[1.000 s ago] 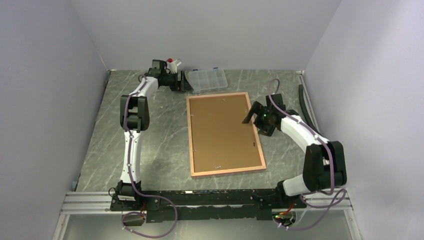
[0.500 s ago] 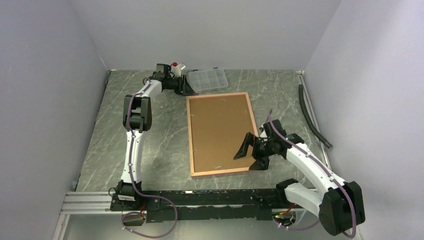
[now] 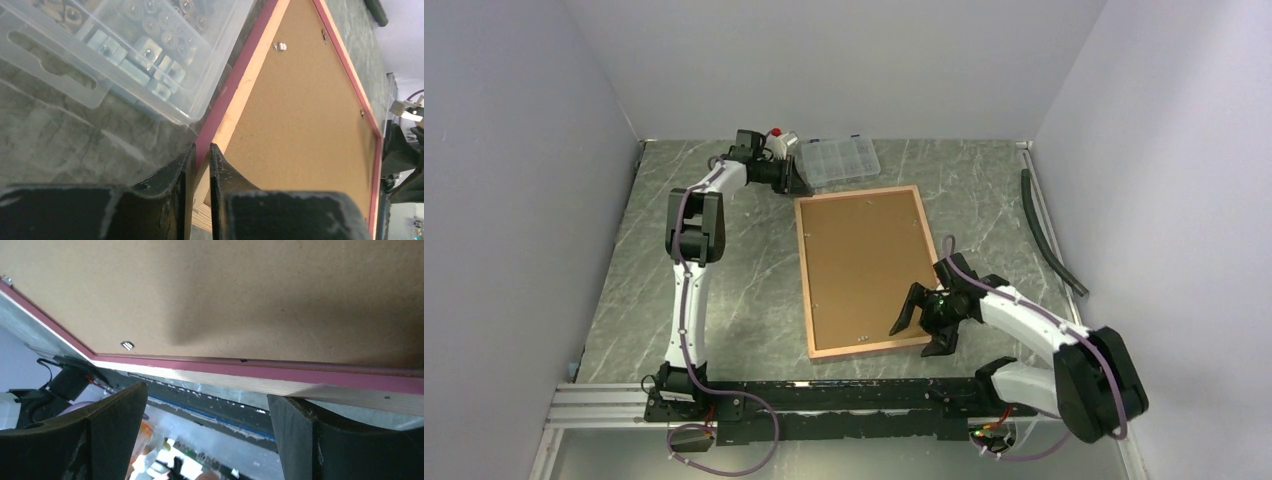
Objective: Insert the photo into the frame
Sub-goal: Adjust the photo frame at the center of the board.
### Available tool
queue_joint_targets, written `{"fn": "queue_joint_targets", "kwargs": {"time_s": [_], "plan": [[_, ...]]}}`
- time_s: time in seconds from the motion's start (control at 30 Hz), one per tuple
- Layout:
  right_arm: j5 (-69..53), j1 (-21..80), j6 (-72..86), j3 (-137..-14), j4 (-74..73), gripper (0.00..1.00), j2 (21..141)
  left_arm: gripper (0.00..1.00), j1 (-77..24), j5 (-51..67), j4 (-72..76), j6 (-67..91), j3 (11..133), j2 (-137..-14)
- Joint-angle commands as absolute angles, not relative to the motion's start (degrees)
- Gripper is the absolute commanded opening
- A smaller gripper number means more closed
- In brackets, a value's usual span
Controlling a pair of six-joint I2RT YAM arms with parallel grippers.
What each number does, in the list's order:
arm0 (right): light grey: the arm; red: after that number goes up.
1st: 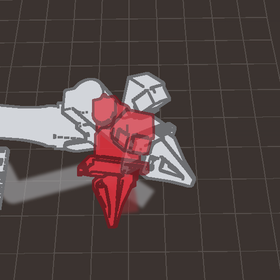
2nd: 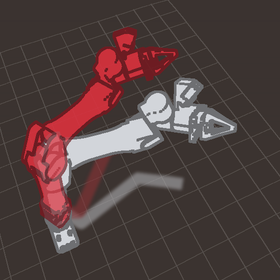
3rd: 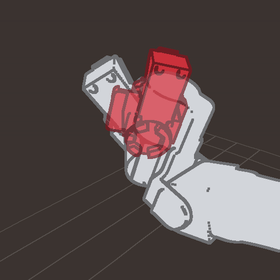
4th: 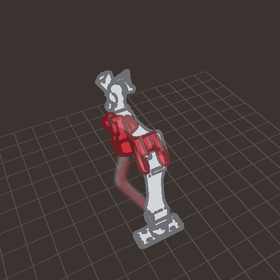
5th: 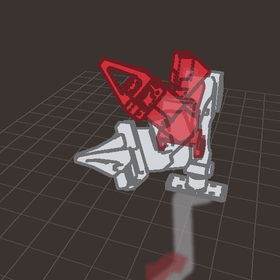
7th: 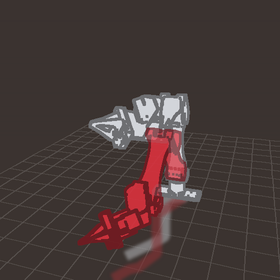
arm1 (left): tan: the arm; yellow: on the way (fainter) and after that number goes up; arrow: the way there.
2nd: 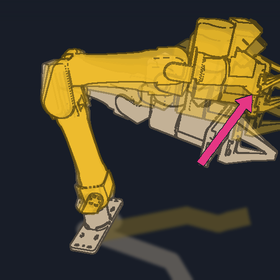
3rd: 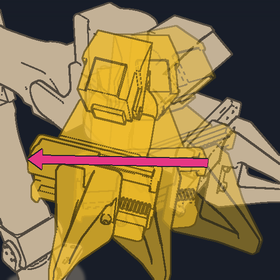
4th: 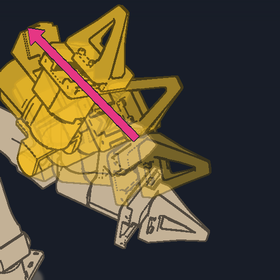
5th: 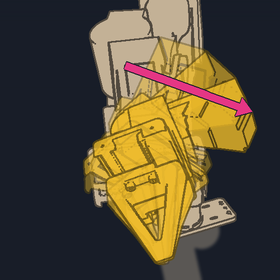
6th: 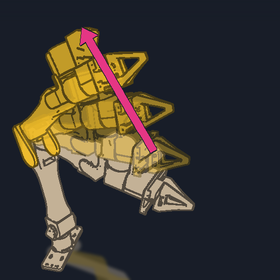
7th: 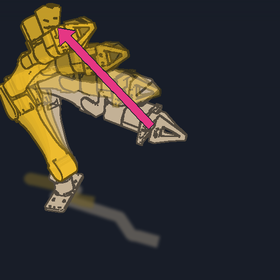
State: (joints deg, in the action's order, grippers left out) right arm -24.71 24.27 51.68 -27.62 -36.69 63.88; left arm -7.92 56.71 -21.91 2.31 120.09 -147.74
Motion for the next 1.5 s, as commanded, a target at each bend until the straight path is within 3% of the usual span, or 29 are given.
{"fn": "queue_joint_targets", "kwargs": {"time_s": [0.0, 0.37, 0.6, 1.2, 1.47], "plan": [[-18.6, 22.8, 50.9, -32.1, -27.2, 0.93, 69.5, 0.17, -8.6, 53.4, -33.3, -6.8, 114.5, -143.8], [-14.2, 13.9, 43.9, -39.8, -22.3, 0.9, 77.6, 0.12, -4.6, 45.6, -53.8, -25.3, 99.5, -132.6], [-11.6, 10.3, 41.3, -47.9, -20.0, 0.89, 83.5, 0.09, -4.4, 46.5, -63.2, -32.9, 90.3, -126.2], [-18.4, 9.1, 40.8, -62.2, -14.2, 0.85, 101.0, 0.16, -5.5, 50.9, -74.4, -49.4, 78.9, -115.9], [-21.1, 11.8, 39.5, -72.5, -17.3, 0.85, 109.1, 0.25, -7.0, 53.1, -79.8, -56.4, 76.4, -112.7]]}}
